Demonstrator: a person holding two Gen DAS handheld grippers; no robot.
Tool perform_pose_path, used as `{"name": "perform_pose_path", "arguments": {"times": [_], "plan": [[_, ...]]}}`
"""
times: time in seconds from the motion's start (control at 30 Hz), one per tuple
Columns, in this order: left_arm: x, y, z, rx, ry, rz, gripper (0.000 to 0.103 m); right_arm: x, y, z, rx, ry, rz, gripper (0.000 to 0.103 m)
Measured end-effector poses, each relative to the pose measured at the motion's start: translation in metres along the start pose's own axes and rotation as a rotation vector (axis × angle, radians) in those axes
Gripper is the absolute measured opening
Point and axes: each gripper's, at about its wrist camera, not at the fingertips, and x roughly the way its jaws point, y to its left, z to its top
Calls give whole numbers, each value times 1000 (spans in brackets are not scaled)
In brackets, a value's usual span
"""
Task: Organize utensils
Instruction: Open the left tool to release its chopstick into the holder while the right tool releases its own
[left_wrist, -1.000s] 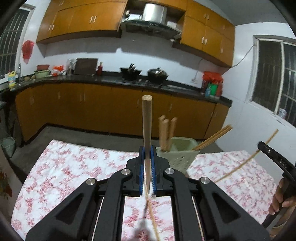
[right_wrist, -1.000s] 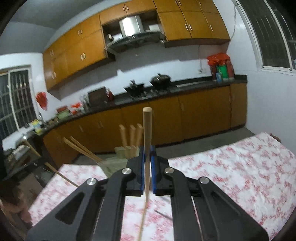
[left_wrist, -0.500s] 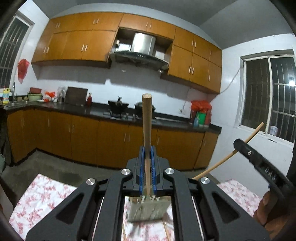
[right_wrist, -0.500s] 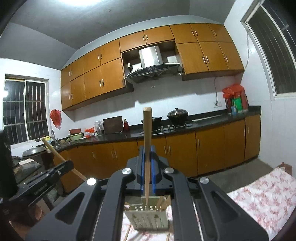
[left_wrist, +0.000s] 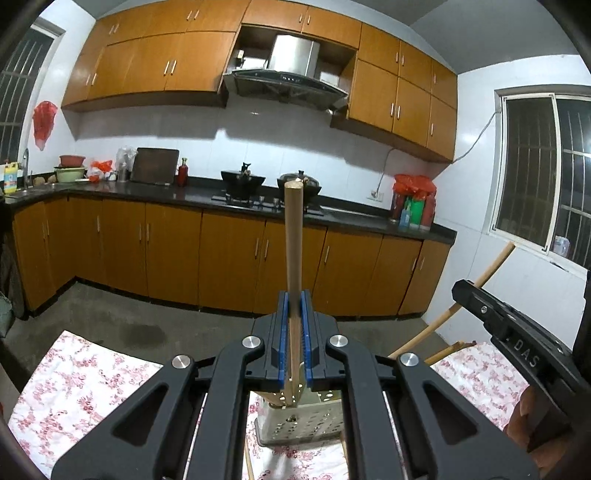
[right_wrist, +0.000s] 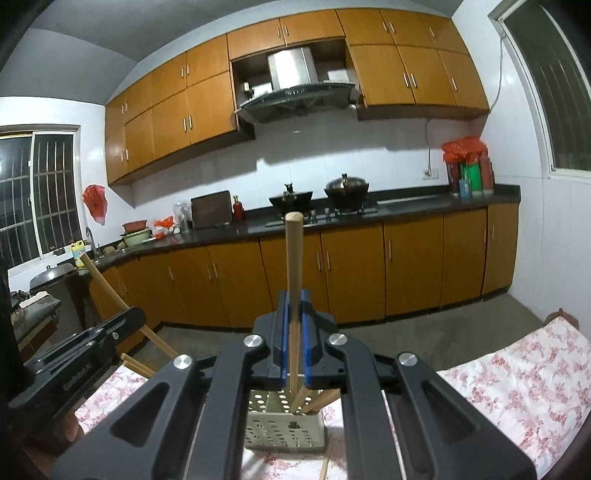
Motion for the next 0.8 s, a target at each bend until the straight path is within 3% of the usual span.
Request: {"name": "perform_pose_path", "arguments": {"times": [0.23, 0.37, 0.5, 0.6, 0.67, 0.8], "plan": [[4, 3, -3, -15, 31, -1, 8, 4, -4, -4, 12, 16, 5, 15], [-4, 4, 1, -23, 16, 8, 21, -8, -6, -1, 17, -7, 1, 17], [-17, 7, 7, -35, -5, 13, 22, -26, -10, 2, 23, -36, -12, 21], [-29, 12, 12, -47, -18, 18, 24, -42, -18, 1, 26, -48, -36, 25], [-42, 16, 10, -48, -24, 37, 31, -52, -28, -5, 35, -39, -65, 29], [-62, 32, -9, -40, 5, 105, 37, -62, -51, -35, 46, 36, -149, 32]]}}
